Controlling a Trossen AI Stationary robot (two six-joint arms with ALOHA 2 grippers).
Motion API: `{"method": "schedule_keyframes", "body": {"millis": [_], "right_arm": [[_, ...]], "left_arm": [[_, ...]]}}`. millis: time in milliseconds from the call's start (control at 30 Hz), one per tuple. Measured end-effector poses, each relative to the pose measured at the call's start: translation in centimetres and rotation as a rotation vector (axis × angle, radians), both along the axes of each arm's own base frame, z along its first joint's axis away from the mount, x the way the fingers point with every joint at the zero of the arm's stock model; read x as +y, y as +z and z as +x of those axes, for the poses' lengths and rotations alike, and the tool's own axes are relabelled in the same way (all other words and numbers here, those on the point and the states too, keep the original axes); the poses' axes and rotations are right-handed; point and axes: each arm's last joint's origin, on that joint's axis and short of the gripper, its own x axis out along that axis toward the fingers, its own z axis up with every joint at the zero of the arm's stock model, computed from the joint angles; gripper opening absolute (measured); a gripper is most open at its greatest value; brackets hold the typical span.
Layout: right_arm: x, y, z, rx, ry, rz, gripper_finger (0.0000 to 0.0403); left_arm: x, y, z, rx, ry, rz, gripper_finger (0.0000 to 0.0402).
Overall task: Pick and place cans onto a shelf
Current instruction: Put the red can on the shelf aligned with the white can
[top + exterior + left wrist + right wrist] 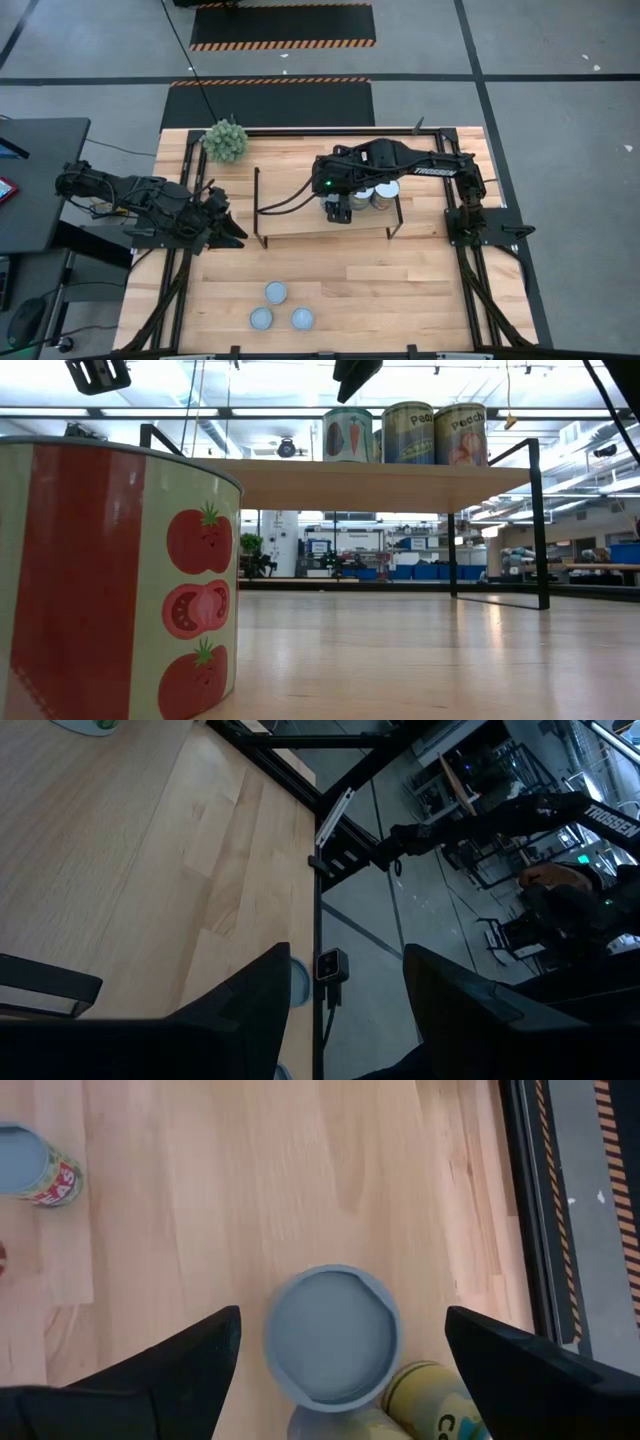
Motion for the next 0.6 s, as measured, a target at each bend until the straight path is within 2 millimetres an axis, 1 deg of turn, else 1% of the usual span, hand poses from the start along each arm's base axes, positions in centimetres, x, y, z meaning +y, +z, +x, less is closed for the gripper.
{"method": "schedule_keyframes", "body": {"millis": [100, 267, 400, 600], "right_arm": [[1.0, 0.0, 0.0, -0.004, 0.037, -0.005, 0.036], [3.5, 0.2, 0.1, -0.038, 0.125, -0.019, 0.036], [5.4, 0.5, 0.3, -0.099, 0.153, -0.002, 0.036], [8.9, 0.8, 0.7, -0.215, 0.162, 0.068, 0.036]], "left_arm": [[0.0, 0.0, 0.0, 0.0, 0.0, 0.0, 0.0201], [0.0, 0.0, 0.0, 0.0, 0.0, 0.0, 0.0201], [0.0, 0.0, 0.0, -0.009, -0.004, 0.022, 0.0201], [0.1, 0.0, 0.1, -0.014, 0.045, 0.04, 0.0201]]}}
